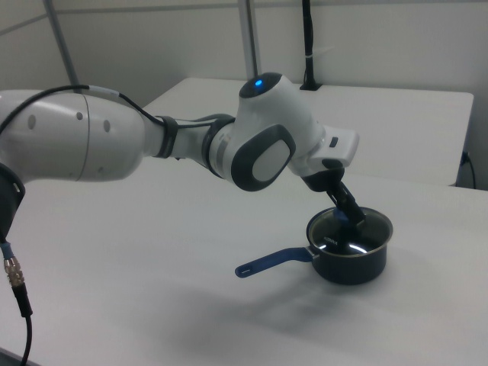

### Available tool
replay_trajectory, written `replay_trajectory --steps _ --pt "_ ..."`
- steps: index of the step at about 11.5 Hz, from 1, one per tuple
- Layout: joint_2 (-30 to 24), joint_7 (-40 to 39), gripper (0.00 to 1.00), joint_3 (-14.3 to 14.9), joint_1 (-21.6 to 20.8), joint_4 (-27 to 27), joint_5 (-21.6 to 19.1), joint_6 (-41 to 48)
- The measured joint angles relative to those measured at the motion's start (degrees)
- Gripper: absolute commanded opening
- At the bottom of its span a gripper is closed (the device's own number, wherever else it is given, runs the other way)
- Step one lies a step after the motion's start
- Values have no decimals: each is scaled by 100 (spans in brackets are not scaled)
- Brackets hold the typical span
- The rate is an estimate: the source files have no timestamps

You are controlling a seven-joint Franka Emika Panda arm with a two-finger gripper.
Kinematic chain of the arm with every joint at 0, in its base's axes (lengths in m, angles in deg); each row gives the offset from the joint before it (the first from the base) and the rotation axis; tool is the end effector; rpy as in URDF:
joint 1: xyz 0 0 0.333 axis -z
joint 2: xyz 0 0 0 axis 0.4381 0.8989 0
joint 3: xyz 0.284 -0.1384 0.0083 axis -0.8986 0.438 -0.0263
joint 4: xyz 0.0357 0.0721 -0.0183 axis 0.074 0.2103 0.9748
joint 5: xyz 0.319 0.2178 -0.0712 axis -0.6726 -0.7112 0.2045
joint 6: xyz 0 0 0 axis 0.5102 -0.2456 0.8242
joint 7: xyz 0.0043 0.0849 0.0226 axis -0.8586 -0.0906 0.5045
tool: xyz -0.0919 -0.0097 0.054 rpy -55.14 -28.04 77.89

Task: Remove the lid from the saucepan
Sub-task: 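Move the gripper over the saucepan and lower it to the blue lid knob, then close the gripper on the blue knob of the glass lid, then lift the glass lid off the pot and carry it away from the pan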

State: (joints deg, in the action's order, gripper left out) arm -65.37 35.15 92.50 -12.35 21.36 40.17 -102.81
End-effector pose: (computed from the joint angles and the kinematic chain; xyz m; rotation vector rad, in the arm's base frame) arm 0.6281 -0.3177 0.4380 2.6816 -1.0893 0.6933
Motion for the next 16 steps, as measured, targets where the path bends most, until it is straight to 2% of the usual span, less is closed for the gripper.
replay_trajectory --steps 2,7,8,9,10,11,16 --pt "149 522 99 1 -29 63 0 -382" --pt "447 1071 99 -17 -198 67 3 -812" --pt "475 1130 94 -17 -237 66 3 -820" --pt "481 1136 64 -17 -259 65 3 -824" --pt "483 1136 42 -17 -267 65 14 -824" --pt "483 1136 32 -17 -267 63 14 -824" --pt "430 1140 31 -12 -269 5 13 -826"
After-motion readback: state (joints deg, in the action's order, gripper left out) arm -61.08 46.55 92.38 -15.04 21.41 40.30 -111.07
